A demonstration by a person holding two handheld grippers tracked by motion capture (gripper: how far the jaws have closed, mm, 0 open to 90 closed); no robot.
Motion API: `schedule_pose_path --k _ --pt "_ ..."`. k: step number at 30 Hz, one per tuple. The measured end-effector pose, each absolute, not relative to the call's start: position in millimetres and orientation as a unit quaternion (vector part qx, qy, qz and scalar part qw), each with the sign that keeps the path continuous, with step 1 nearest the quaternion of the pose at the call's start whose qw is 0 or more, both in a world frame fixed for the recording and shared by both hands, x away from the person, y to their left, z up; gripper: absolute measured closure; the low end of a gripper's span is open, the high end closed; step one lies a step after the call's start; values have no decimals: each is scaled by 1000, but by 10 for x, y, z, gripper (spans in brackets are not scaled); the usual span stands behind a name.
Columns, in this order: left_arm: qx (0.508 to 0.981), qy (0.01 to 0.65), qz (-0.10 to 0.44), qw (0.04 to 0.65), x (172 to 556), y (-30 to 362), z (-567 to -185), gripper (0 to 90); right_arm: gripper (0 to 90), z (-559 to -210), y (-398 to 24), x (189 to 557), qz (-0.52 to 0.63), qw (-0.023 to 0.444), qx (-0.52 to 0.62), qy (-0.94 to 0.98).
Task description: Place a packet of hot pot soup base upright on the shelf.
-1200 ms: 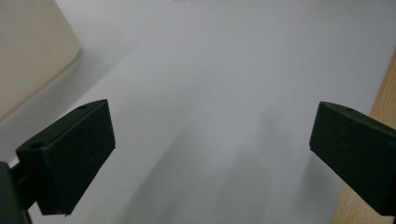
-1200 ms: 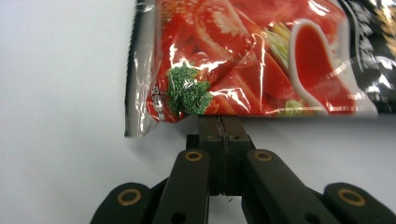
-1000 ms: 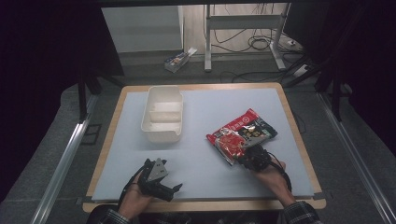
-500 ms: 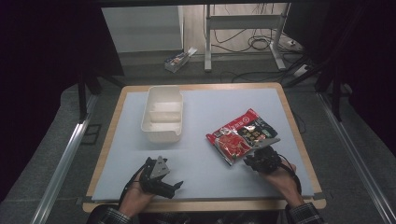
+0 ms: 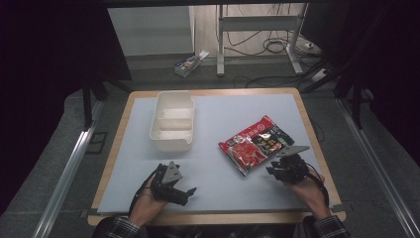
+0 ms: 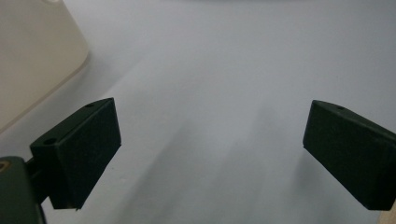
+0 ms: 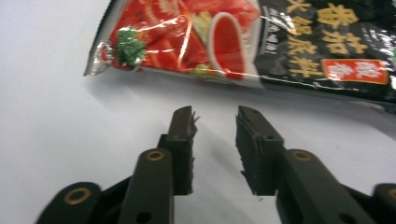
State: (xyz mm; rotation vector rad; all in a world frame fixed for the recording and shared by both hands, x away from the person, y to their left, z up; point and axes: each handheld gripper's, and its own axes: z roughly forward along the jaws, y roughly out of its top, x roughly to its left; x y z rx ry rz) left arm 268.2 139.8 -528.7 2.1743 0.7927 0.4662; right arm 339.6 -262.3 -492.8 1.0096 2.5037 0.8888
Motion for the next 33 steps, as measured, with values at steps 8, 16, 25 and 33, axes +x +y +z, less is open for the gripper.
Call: schedule_pose_path --k 8,16,25,33 --pt "852 309 184 380 2678 1399 -5289 41 888 -4811 -2709 3646 338 168 374 847" --pt "855 305 187 377 2669 1393 -5291 41 889 -4789 -2699 4257 315 211 408 831" --pt "856 303 189 373 2662 1403 -5295 41 888 -4905 -2685 4889 287 226 441 820" --pt "858 300 188 371 2662 1395 -5296 43 892 -5005 -2624 4989 281 196 450 825"
